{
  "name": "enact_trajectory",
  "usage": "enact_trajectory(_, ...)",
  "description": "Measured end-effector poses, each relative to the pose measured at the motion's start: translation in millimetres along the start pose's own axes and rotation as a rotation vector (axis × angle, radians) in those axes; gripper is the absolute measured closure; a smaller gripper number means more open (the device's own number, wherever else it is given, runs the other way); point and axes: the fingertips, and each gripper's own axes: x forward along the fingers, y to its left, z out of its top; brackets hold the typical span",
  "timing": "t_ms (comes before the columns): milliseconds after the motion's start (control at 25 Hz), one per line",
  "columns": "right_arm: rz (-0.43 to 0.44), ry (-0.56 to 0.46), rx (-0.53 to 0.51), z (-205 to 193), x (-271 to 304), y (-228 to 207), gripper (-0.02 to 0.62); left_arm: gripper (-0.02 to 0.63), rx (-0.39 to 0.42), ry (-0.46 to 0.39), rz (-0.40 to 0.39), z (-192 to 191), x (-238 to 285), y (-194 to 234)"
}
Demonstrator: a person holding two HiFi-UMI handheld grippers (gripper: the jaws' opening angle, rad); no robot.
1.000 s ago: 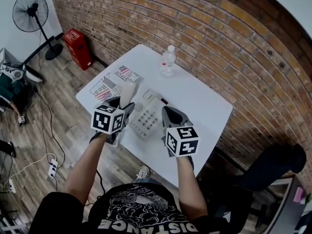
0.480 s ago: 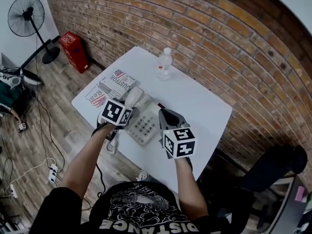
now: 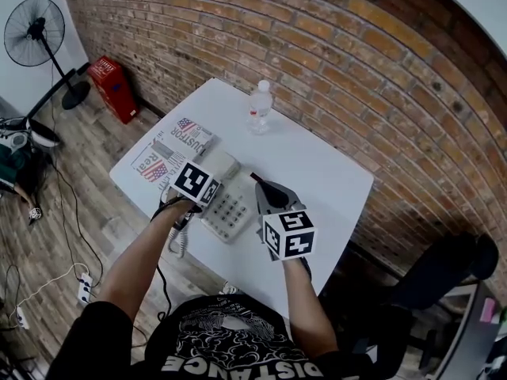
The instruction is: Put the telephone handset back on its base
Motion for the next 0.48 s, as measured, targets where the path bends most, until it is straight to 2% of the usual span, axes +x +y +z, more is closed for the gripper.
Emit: enact_trajectory(480,-0.001,0.012,-0.003,-3.4,1.9,-1.6,0.594,0.387,0.052,0.093,0.023,-4.8,18.9,-4.4)
